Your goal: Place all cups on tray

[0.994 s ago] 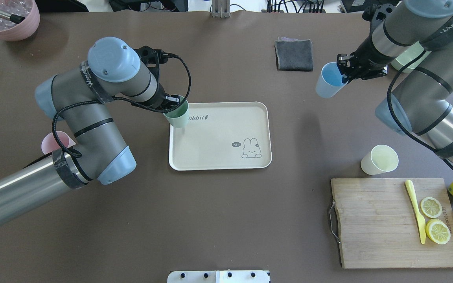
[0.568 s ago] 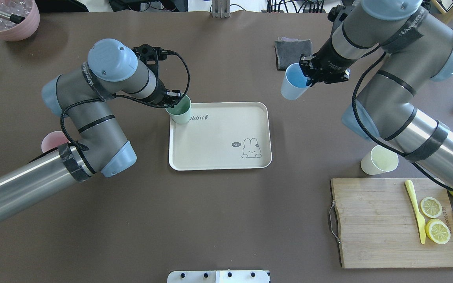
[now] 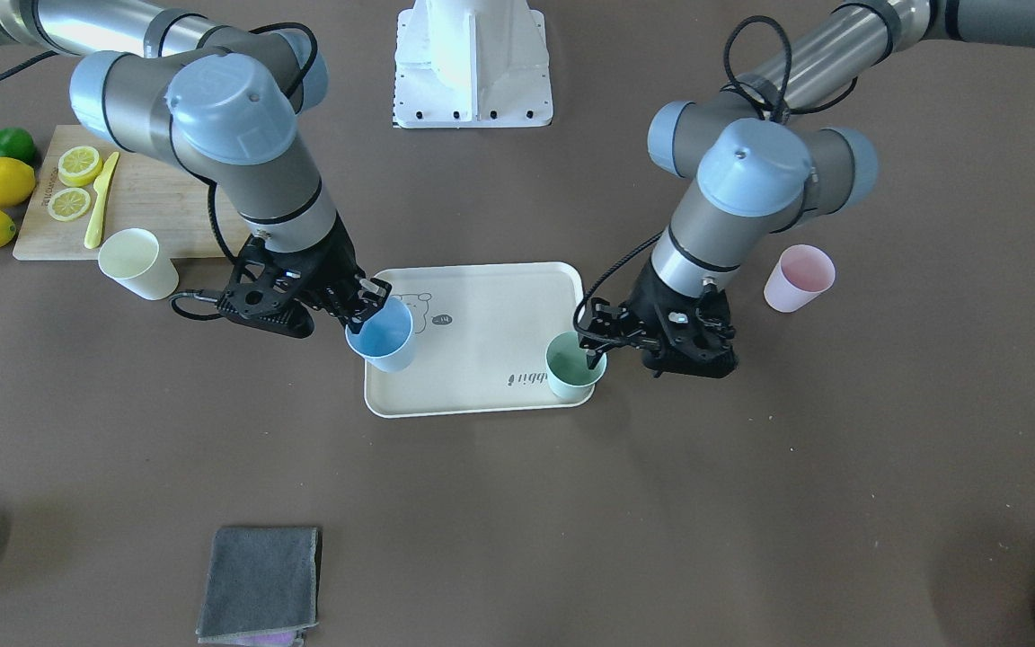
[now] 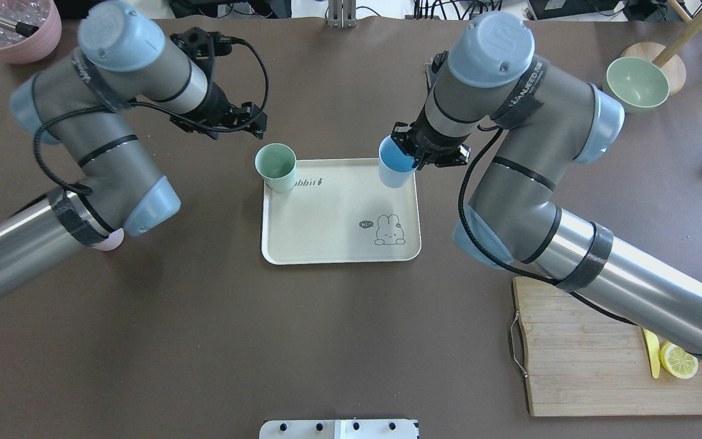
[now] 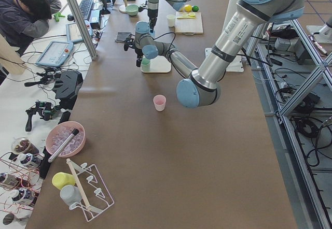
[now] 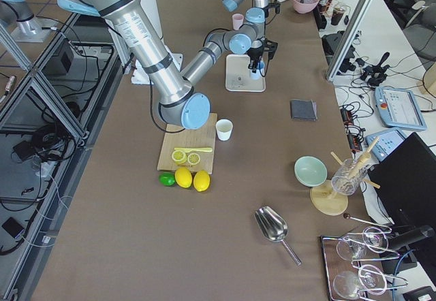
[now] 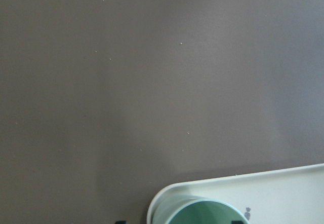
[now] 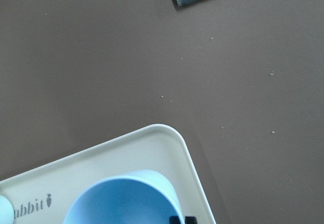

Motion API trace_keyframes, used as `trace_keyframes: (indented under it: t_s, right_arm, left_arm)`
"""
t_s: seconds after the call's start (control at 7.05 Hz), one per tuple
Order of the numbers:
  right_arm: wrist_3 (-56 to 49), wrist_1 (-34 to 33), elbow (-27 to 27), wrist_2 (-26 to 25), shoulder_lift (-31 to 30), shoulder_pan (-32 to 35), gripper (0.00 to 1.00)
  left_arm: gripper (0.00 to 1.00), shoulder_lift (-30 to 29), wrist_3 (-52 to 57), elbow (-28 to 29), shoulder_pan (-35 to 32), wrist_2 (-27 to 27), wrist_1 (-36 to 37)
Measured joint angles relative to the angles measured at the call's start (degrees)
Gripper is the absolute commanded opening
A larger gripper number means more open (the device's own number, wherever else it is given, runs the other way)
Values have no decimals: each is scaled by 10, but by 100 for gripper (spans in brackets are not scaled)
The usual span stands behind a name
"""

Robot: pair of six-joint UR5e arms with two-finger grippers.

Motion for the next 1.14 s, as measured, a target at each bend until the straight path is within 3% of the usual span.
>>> trace_keyframes:
  t_s: [0.14,0.28,0.43,0.71,1.14]
  right_arm:
    - [16,-3,-13,-16,9,-19,0]
    - [33,-3,-31,-30,21,-35,8]
    - [44,0,-50,-42,32,-47,43]
    - [50,10,-74,-59,39,-59,100]
    - [43,10,-60,-66,45,-48,100]
  left_arm:
    - [99,37,53,-40,-29,-22,30]
    - [99,80,102,-80,-51,-32,51]
    - [99,129,143,-117,-66,-38,63]
    - [99,239,193,-192,-80,-44,67]
    - [97,316,253,-212,-94,-40,63]
